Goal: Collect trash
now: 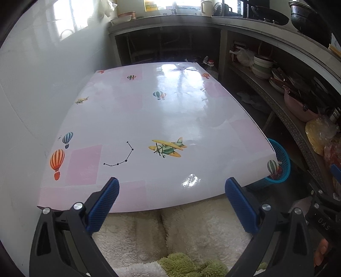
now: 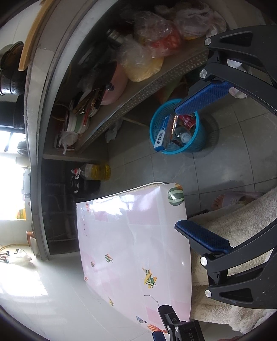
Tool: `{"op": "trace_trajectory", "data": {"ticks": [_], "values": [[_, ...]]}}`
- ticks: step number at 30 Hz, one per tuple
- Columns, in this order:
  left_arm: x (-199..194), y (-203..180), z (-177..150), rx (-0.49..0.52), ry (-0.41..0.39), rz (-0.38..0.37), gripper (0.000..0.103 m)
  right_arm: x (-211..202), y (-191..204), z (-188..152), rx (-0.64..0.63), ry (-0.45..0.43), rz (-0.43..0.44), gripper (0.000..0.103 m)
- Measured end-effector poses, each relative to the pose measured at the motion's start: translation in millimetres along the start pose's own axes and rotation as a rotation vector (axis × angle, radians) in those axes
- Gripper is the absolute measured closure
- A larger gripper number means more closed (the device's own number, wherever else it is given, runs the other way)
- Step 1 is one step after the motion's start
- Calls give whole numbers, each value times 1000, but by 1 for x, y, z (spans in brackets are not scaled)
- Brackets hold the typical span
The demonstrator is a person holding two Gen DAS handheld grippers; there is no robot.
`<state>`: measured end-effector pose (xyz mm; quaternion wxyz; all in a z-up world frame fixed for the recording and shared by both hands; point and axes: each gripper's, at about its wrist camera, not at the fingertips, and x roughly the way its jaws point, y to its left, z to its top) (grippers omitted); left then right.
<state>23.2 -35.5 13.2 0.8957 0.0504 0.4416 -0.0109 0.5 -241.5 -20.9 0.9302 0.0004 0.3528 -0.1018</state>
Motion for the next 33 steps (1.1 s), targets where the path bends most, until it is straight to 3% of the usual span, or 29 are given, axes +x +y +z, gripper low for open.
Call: {"op": "trace_trajectory", "data": {"ticks": [33], "values": [[0,5,1,-36,21,-1,6,-2,-4,4,-9,-4,1,8]]}}
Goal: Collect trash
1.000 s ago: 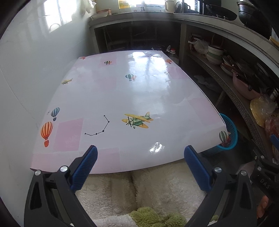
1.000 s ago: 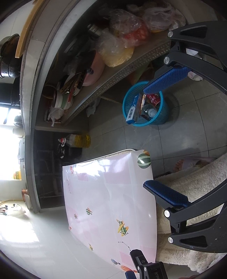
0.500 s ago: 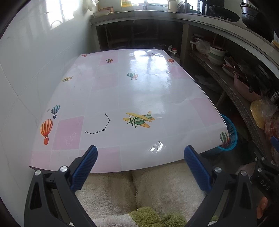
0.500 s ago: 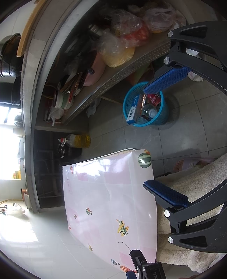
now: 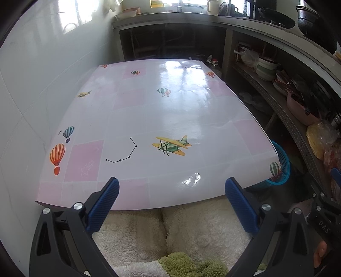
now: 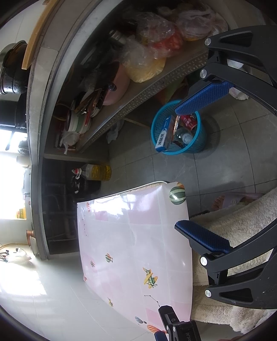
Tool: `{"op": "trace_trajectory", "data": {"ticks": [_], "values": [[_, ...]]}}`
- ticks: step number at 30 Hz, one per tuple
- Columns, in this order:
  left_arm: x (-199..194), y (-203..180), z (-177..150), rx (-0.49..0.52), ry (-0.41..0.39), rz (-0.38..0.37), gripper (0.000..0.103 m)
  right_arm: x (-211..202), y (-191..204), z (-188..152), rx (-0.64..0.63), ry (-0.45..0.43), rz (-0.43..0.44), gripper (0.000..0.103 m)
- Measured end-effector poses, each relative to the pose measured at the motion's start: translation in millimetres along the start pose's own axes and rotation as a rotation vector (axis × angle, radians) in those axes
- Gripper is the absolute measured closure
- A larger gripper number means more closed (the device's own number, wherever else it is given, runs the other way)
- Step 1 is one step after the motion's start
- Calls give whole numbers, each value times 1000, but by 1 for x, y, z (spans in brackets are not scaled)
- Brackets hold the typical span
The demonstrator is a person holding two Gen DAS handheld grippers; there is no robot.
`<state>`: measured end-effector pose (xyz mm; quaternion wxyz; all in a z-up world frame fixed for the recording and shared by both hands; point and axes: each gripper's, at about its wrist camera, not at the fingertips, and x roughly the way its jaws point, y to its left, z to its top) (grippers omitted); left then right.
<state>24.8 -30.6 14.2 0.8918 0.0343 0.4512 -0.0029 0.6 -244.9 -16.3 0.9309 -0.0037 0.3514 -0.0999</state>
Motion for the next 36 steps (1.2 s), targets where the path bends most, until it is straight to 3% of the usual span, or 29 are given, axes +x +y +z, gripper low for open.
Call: {"op": "trace_trajectory", "data": {"ticks": [36], "values": [[3,-2,-4,-11,15,6,6,1,-3,0,-1,2,2,8]]}}
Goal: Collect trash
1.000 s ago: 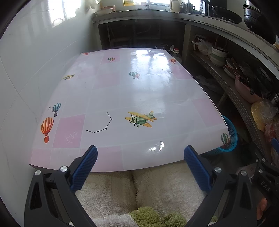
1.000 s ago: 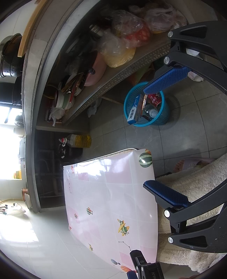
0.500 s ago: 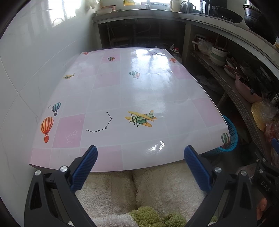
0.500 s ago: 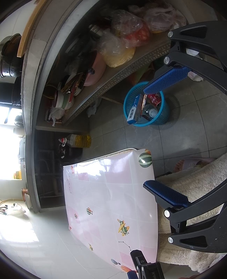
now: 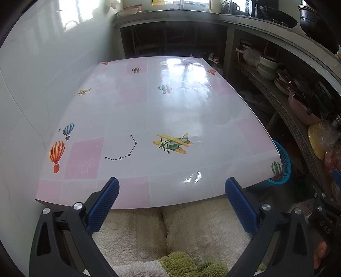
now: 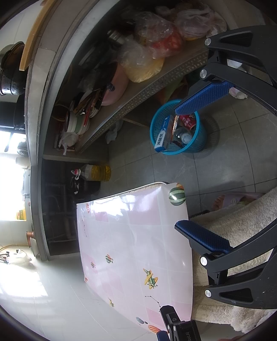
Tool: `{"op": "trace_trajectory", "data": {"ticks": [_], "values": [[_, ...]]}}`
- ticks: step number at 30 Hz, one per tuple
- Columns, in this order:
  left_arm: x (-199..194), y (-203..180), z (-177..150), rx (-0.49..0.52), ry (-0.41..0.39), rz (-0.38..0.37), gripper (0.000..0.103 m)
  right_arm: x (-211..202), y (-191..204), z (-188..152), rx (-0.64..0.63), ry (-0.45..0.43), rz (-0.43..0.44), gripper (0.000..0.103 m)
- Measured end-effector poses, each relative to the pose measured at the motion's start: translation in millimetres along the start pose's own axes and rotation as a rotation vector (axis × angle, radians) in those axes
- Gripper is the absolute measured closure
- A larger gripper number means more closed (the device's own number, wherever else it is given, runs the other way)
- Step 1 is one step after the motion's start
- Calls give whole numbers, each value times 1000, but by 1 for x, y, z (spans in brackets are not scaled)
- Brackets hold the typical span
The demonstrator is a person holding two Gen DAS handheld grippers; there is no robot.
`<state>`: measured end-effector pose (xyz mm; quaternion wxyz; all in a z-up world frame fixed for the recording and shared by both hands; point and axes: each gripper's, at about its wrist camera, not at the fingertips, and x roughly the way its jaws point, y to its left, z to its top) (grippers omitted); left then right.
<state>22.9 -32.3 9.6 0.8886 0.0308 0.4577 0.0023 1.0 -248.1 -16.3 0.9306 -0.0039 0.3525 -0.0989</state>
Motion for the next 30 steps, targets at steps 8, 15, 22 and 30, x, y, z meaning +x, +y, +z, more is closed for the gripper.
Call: {"op": "trace_trajectory", "data": {"ticks": [8,15,22,30], "values": [[2,-1,-2,-2,7,3,6,1,0,-2,1,1,1,8],[2,-1,-2,-1,7,2,6,0,-1,-2,1,0,3,8],[2,-1,-1,-2,8,2,6,1,-1,-2,0,1,4,8],[4,-1,-5,-4,20,0,6,1,-2,-3,4,3,4,8]]}}
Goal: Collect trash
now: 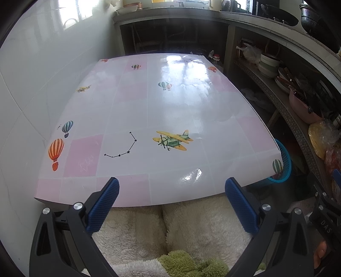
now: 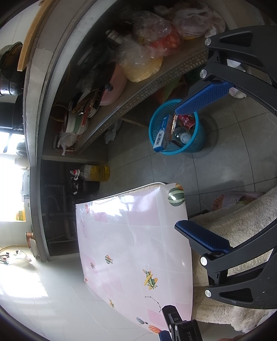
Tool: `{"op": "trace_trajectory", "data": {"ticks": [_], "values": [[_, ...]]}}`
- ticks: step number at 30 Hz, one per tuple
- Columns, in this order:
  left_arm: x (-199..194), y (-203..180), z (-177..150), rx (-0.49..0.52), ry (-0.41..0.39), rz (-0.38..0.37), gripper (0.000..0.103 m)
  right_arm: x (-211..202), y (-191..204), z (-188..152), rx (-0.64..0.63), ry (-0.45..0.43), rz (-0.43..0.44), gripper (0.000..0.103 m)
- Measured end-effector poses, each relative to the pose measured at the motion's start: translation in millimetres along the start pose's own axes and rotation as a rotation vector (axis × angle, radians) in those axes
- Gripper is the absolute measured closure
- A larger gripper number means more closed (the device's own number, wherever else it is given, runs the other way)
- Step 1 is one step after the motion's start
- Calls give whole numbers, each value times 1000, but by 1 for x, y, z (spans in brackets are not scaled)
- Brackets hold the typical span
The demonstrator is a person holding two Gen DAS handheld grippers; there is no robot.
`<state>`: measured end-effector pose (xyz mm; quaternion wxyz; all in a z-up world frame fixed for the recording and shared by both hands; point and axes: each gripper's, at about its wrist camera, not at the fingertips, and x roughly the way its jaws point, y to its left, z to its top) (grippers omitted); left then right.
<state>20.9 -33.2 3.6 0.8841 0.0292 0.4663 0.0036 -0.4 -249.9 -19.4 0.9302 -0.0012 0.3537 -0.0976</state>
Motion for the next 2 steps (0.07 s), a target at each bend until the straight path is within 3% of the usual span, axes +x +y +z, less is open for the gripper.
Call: {"op": "trace_trajectory", "data": {"ticks": [2], "values": [[1,0,1,1,1,-2,6,0,0,0,-1,0,0,8]]}}
